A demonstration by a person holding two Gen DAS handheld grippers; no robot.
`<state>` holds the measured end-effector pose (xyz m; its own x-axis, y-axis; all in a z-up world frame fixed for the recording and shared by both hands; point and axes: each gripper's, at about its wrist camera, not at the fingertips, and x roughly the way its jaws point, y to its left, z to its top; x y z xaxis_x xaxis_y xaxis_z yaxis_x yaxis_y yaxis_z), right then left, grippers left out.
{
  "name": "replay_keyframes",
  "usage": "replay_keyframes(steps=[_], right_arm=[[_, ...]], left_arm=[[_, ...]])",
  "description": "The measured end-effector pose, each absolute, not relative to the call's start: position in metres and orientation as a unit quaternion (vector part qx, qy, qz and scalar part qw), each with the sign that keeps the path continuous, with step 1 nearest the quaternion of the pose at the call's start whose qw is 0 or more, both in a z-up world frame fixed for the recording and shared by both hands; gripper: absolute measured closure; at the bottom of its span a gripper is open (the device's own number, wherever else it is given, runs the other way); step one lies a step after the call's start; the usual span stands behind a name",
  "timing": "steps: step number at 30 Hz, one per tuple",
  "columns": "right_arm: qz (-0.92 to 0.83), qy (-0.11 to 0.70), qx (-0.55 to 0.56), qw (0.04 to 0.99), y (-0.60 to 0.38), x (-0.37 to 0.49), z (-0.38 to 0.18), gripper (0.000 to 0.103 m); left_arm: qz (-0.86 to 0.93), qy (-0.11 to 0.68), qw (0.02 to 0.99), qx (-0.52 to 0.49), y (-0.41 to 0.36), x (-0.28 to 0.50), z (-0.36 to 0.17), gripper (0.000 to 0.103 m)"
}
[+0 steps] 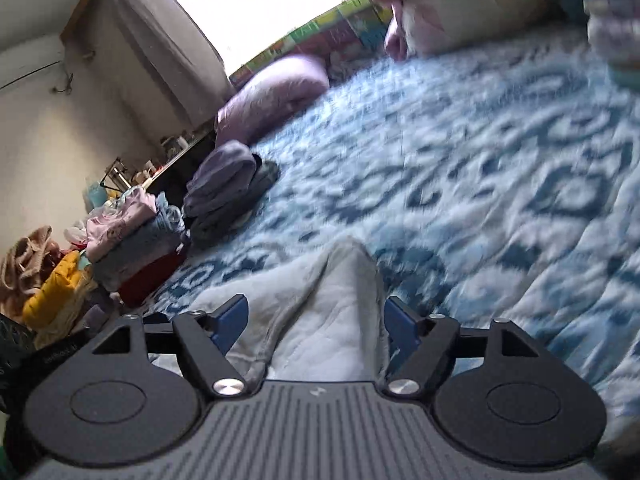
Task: Fold clothes
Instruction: 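Grasp the folded white bundle with both grippers and lift it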
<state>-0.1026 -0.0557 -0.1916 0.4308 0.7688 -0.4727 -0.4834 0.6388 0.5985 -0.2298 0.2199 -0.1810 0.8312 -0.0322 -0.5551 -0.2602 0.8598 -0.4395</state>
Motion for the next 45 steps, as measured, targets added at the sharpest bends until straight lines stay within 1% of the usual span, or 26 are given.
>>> replay_keyframes(steps=[4,5,7,8,10,12,13,14,15,17,18,20,24,29,39,45], right_arm=[[0.379,0.423,0.189,0.801,-0.044,-0.103,-0.225,0.029],[0.376,0.432,0.182,0.799,-0.042,-0.105,-0.234,0.030],[0.380,0.426,0.165,0.805,-0.039,-0.113,-0.237,0.030],[0.381,0.427,0.164,0.804,-0.038,-0.114,-0.235,0.033],[0.385,0.429,0.177,0.798,-0.040,-0.113,-0.234,0.034],[0.386,0.432,0.199,0.790,-0.044,-0.111,-0.239,0.036],[0.387,0.432,0.206,0.788,-0.045,-0.110,-0.240,0.040],[0.388,0.432,0.207,0.787,-0.045,-0.111,-0.240,0.043],[0.388,0.431,0.203,0.789,-0.044,-0.113,-0.239,0.045],[0.390,0.429,0.199,0.790,-0.044,-0.116,-0.237,0.052],[0.393,0.428,0.205,0.788,-0.045,-0.117,-0.236,0.054],[0.398,0.425,0.217,0.784,-0.046,-0.120,-0.233,0.058],[0.422,0.398,0.228,0.782,-0.041,-0.120,-0.215,0.061],[0.449,0.374,0.234,0.777,-0.013,-0.102,-0.189,0.062],[0.514,0.354,0.189,0.758,0.109,-0.030,-0.140,0.062],[0.547,0.334,0.172,0.748,0.178,0.012,-0.116,0.062]], left_arm=[[0.086,0.342,0.902,-0.249,0.215,-0.222,-0.206,0.028],[0.095,0.361,0.895,-0.243,0.214,-0.219,-0.215,0.020],[0.094,0.356,0.893,-0.260,0.217,-0.221,-0.221,0.019],[0.091,0.354,0.893,-0.263,0.217,-0.222,-0.221,0.019],[0.083,0.349,0.894,-0.267,0.215,-0.223,-0.220,0.029],[0.076,0.344,0.897,-0.269,0.213,-0.225,-0.220,0.033],[0.073,0.341,0.898,-0.268,0.212,-0.227,-0.221,0.035],[0.069,0.337,0.900,-0.268,0.211,-0.228,-0.223,0.041],[0.064,0.332,0.901,-0.273,0.211,-0.230,-0.222,0.048],[0.053,0.320,0.902,-0.284,0.213,-0.233,-0.219,0.055],[0.049,0.315,0.903,-0.288,0.214,-0.233,-0.217,0.058],[0.044,0.304,0.904,-0.297,0.218,-0.233,-0.214,0.061],[0.034,0.271,0.904,-0.329,0.235,-0.236,-0.198,0.064],[0.053,0.225,0.913,-0.337,0.262,-0.237,-0.172,0.064],[0.120,0.161,0.908,-0.368,0.352,-0.210,-0.139,0.064],[0.148,0.131,0.913,-0.358,0.401,-0.183,-0.118,0.064]])
